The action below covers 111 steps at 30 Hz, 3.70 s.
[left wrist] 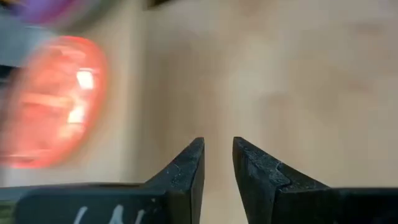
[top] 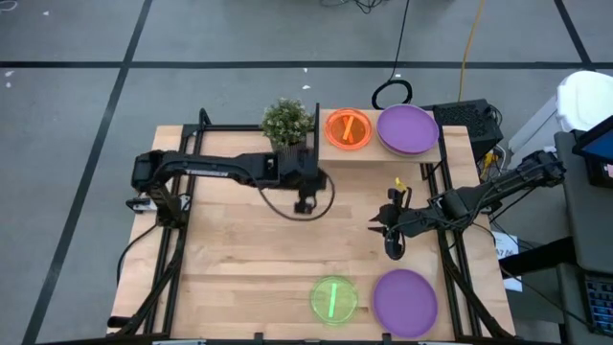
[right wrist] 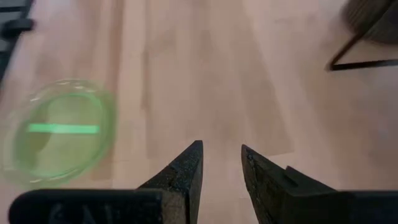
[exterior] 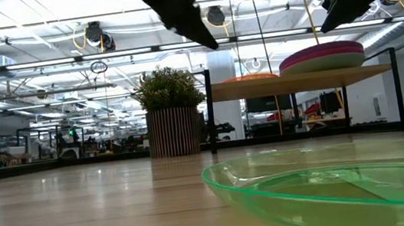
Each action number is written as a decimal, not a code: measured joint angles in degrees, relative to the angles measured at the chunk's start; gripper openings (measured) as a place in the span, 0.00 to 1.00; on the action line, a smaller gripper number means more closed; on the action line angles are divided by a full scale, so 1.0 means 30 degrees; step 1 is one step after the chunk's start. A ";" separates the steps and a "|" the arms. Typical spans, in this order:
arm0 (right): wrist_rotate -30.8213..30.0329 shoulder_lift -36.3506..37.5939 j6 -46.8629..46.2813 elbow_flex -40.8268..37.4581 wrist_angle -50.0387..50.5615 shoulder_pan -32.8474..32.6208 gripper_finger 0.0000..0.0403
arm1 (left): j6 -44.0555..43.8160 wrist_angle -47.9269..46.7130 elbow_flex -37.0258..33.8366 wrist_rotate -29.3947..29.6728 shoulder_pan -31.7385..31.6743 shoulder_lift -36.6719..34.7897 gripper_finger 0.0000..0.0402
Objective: Place and stack plates onto a shelf
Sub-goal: Stack the purple plate on top of the purple plate on the shelf
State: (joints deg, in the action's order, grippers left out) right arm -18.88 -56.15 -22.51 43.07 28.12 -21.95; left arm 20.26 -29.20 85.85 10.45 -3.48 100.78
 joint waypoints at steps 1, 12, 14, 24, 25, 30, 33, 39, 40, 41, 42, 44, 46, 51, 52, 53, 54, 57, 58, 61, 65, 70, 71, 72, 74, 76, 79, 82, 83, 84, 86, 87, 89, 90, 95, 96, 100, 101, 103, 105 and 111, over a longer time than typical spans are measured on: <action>0.0329 -0.0115 -0.0240 0.0000 -0.0054 -0.0146 0.23 | -0.0391 -0.0450 -0.0006 -0.0759 0.0281 -0.0059 0.22; 0.0804 -0.2489 -0.4709 -0.0007 -0.0921 -0.4523 0.23 | -0.3464 0.1133 -0.4249 -0.0681 0.4763 -0.2418 0.22; 0.0921 -0.2857 -0.5769 0.0025 -0.1363 -0.5364 0.23 | -0.4099 0.2058 -0.5167 0.0284 0.5594 -0.2941 0.22; 0.2439 -0.6642 -0.9819 0.2609 -0.0513 -0.8226 0.23 | -0.6696 0.3436 -0.7121 0.2058 0.8492 -0.3746 0.22; 0.2876 -0.7121 -1.0090 0.2985 -0.0194 -0.8409 0.23 | -0.6965 0.3173 -0.7212 0.2071 0.8712 -0.3754 0.22; 0.4758 -0.9144 -1.1414 0.4938 0.1761 -0.9771 0.23 | -0.7440 0.3278 -0.7345 0.2080 0.9566 -0.3717 0.22; 0.5296 -0.9834 -1.1949 0.5427 0.1774 -1.0705 0.23 | -0.7419 0.3335 -0.7353 0.2247 0.9868 -0.3717 0.22; 0.5373 -1.0472 -1.5147 0.5523 0.1426 -1.2297 0.23 | -0.7430 0.3293 -0.7353 0.2699 1.0102 -0.3717 0.22; 0.5353 -1.0553 -1.5557 0.5523 0.1234 -1.2516 0.23 | -0.7446 0.3260 -0.7353 0.2699 1.0096 -0.3717 0.22; 0.5305 -1.0625 -1.5784 0.5523 0.1100 -1.2732 0.23 | -0.7448 0.3265 -0.7353 0.2699 1.0095 -0.3717 0.22; 0.5261 -1.0700 -1.5915 0.5523 0.1053 -1.2947 0.23 | -0.7427 0.3259 -0.7353 0.2707 1.0095 -0.3717 0.22; 0.5307 -1.0931 -1.6131 0.5523 0.0917 -1.3254 0.23 | -0.7170 0.3266 -0.7353 0.2707 1.0084 -0.3717 0.22; 0.5337 -1.1156 -1.6145 0.5523 0.0661 -1.3515 0.23 | -0.6974 0.3275 -0.7353 0.2714 1.0081 -0.3717 0.22; 0.5380 -1.1995 -1.5829 0.5523 -0.0975 -1.3827 0.23 | -0.6835 0.3443 -0.7353 0.2714 0.9999 -0.3717 0.22; 0.5393 -1.2181 -1.5823 0.5523 -0.1296 -1.3870 0.23 | -0.6836 0.3485 -0.7353 0.2714 0.9957 -0.3717 0.22; 0.5445 -1.2365 -1.5834 0.5523 -0.1592 -1.3902 0.23 | -0.6828 0.3485 -0.7353 0.2714 0.9931 -0.3717 0.22; 0.5692 -1.2519 -1.5937 0.5523 -0.1779 -1.3943 0.23 | -0.6828 0.3485 -0.7353 0.2714 0.9935 -0.3717 0.22; 0.5884 -1.2899 -1.6397 0.5518 -0.2421 -1.4105 0.23 | -0.6778 0.3512 -0.7353 0.2714 0.9931 -0.3717 0.22; 0.5878 -1.3021 -1.6501 0.5515 -0.2600 -1.4163 0.23 | -0.6770 0.3562 -0.7353 0.2714 0.9935 -0.3717 0.22; 0.5882 -1.3276 -1.6815 0.5523 -0.3012 -1.4280 0.23 | -0.6777 0.3631 -0.7353 0.2713 0.9941 -0.3717 0.22; 0.5919 -1.3459 -1.6835 0.5523 -0.2840 -1.4375 0.23 | -0.6628 0.3631 -0.7353 0.2714 0.9935 -0.3717 0.22; 0.5890 -1.3444 -1.6442 0.5523 -0.2346 -1.4443 0.23 | -0.6544 0.3623 -0.7353 0.2708 0.9935 -0.3717 0.22; 0.5880 -1.3444 -1.6337 0.5523 -0.2195 -1.4443 0.23 | -0.6544 0.3629 -0.7353 0.2707 0.9935 -0.3717 0.22; 0.5876 -1.3444 -1.6309 0.5523 -0.2146 -1.4443 0.23 | -0.6544 0.3627 -0.7353 0.2714 0.9935 -0.3717 0.22; 0.5871 -1.3444 -1.6132 0.5523 -0.2146 -1.4443 0.23 | -0.6546 0.3623 -0.7353 0.2714 0.9935 -0.3717 0.22; 0.5839 -1.3444 -1.6023 0.5523 -0.2149 -1.4443 0.23 | -0.6575 0.3623 -0.7353 0.2710 0.9935 -0.3717 0.22; 0.5820 -1.3444 -1.5723 0.5517 -0.2145 -1.4443 0.23 | -0.6639 0.3623 -0.7353 0.2713 0.9935 -0.3717 0.22; 0.5711 -1.3499 -1.5237 0.5523 -0.2154 -1.4487 0.23 | -0.6650 0.3616 -0.7353 0.2707 0.9935 -0.3717 0.22; 0.5731 -1.3586 -1.5188 0.5523 -0.2164 -1.4488 0.23 | -0.6664 0.3613 -0.7353 0.2707 0.9942 -0.3717 0.22; 0.5756 -1.3709 -1.5178 0.5523 -0.2158 -1.4494 0.23 | -0.6722 0.3609 -0.7353 0.2707 0.9955 -0.3717 0.22; 0.5829 -1.4042 -1.5118 0.5516 -0.2248 -1.4494 0.23 | -0.6807 0.3602 -0.7353 0.2707 0.9957 -0.3717 0.22; 0.5858 -1.4196 -1.5086 0.5515 -0.2372 -1.4494 0.23 | -0.6807 0.3601 -0.7353 0.2707 0.9957 -0.3717 0.22; 0.6132 -1.4525 -1.4869 0.5518 -0.2641 -1.4494 0.23 | -0.6807 0.3586 -0.7353 0.2707 0.9957 -0.3717 0.22; 0.6267 -1.4696 -1.4753 0.5524 -0.2739 -1.4494 0.23 | -0.6807 0.3580 -0.7353 0.2707 0.9957 -0.3717 0.22; 0.6283 -1.4938 -1.4286 0.5574 -0.2842 -1.4487 0.13 | -0.6807 0.3580 -0.7353 0.2707 0.9957 -0.3717 0.22; 0.6298 -1.4897 -1.4249 0.5581 -0.2844 -1.4487 0.10 | -0.6807 0.3580 -0.7353 0.2707 0.9957 -0.3717 0.22; 0.6300 -1.4810 -1.4194 0.5579 -0.2785 -1.4487 0.02 | -0.6719 0.3634 -0.7353 0.2707 0.9956 -0.3717 0.22; 0.6263 -1.4814 -1.4226 0.5571 -0.2681 -1.4487 0.02 | -0.6719 0.3644 -0.7353 0.2707 0.9936 -0.3717 0.22; 0.6284 -1.4829 -1.4258 0.5559 -0.2398 -1.4480 0.02 | -0.6719 0.3645 -0.7353 0.2707 0.9935 -0.3717 0.22; 0.6298 -1.4829 -1.4308 0.5552 -0.1980 -1.4473 0.00 | -0.6712 0.3660 -0.7353 0.2707 0.9935 -0.3717 0.22; 0.6327 -1.4719 -1.4271 0.5565 -0.0716 -1.4385 0.00 | -0.6705 0.3674 -0.7353 0.2707 0.9935 -0.3717 0.22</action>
State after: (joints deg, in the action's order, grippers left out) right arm 0.10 -100.31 -65.32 59.76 25.97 -65.10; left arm 0.14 -18.18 63.79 18.57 26.33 89.62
